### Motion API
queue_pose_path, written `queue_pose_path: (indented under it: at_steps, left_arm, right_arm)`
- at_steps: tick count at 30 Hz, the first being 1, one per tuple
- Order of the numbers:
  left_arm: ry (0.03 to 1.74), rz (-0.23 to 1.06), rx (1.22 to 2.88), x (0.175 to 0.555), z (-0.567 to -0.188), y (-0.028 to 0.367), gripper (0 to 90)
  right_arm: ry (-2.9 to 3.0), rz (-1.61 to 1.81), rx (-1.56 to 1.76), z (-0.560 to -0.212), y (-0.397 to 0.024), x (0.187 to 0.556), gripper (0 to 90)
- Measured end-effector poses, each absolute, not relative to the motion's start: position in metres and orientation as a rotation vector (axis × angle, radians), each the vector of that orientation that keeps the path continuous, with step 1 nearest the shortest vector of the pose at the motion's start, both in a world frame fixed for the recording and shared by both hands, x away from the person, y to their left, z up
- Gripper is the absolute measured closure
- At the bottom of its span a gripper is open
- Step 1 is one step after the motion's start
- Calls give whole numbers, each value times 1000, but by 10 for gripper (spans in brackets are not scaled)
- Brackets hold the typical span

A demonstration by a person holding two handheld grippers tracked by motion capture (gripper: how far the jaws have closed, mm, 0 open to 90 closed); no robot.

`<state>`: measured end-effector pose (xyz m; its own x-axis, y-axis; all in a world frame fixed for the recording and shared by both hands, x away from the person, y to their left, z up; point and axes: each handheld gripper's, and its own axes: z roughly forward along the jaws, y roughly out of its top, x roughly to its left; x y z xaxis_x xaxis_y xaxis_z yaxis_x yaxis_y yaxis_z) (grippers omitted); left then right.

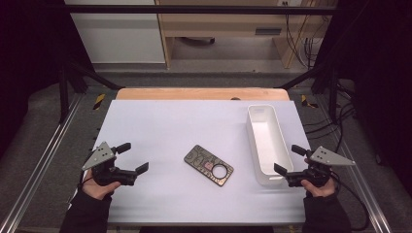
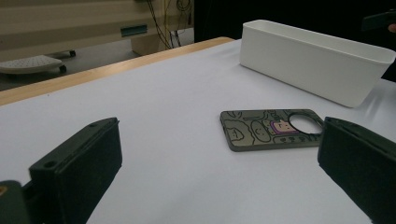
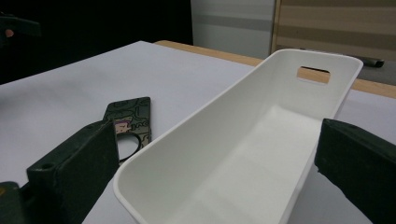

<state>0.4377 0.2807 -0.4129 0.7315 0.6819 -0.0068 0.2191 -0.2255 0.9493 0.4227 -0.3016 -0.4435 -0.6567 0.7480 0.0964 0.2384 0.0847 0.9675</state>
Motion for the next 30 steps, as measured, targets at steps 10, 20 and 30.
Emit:
queue_pose_path:
  at_steps: [10, 20, 30]
  left_arm:
    - [693, 499, 1813, 436, -410, 274, 0]
    - [717, 501, 1801, 438, -412, 277, 0]
    - [732, 487, 1805, 436, -407, 268, 0]
  right_arm:
    - [1948, 1593, 962, -443, -301, 422, 4]
    - [1945, 1595, 963, -442, -301, 422, 4]
    - [1945, 1590, 959, -442, -301, 421, 4]
